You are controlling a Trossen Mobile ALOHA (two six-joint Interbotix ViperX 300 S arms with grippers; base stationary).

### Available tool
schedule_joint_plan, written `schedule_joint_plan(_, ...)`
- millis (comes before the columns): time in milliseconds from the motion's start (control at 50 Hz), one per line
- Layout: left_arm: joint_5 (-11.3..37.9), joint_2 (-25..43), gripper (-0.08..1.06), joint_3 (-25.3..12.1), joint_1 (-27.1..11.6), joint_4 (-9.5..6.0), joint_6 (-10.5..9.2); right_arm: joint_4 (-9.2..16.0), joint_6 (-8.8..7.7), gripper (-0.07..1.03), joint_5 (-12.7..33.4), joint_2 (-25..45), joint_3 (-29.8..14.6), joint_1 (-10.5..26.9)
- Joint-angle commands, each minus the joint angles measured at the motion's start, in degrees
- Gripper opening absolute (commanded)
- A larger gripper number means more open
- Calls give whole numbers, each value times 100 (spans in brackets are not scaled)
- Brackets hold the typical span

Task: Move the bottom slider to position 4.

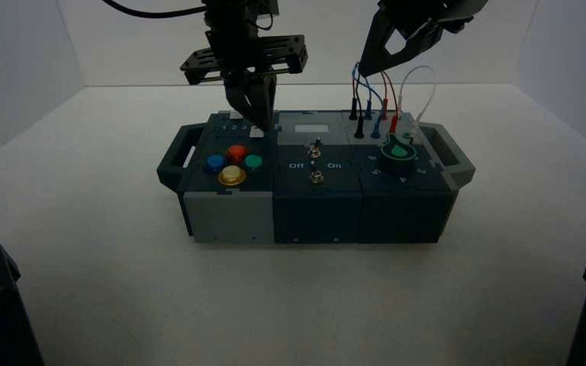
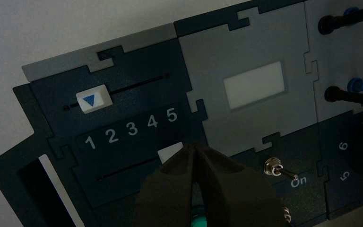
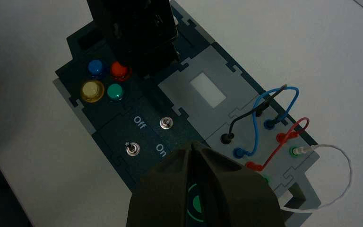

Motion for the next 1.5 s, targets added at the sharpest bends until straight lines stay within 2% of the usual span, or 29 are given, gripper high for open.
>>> schedule_joint_plan(20, -18, -88, -3, -88, 44, 44, 9, 18, 9, -2, -18, -88, -88, 26)
schedule_joint_plan(540, 9, -105, -3, -149, 44, 44, 9, 26, 9, -2, -18, -88, -97, 26)
schedule_joint_plan(840, 264, -290, -3, -299, 44, 53, 18, 18, 9, -2, 35, -88, -114, 26)
schedule_joint_plan(1020, 615, -457, -3, -457, 53, 62, 255, 26, 0, -2, 70, -97, -123, 26)
schedule_joint_plan(1100, 835, -527, -3, -527, 70, 132, 431, 18, 0, -2, 105, -97, -123, 26)
schedule_joint_plan(1160, 932, -598, -3, -571, 114, 193, 492, 26, 0, -2, 141, -97, -141, 26)
schedule_joint_plan(1360, 1028, -932, -3, -633, 202, 290, 650, 26, 9, -2, 255, -97, -158, 26)
schedule_joint_plan(1500, 1169, -1204, -3, -606, 246, 334, 668, 26, 9, -2, 308, -44, -158, 26)
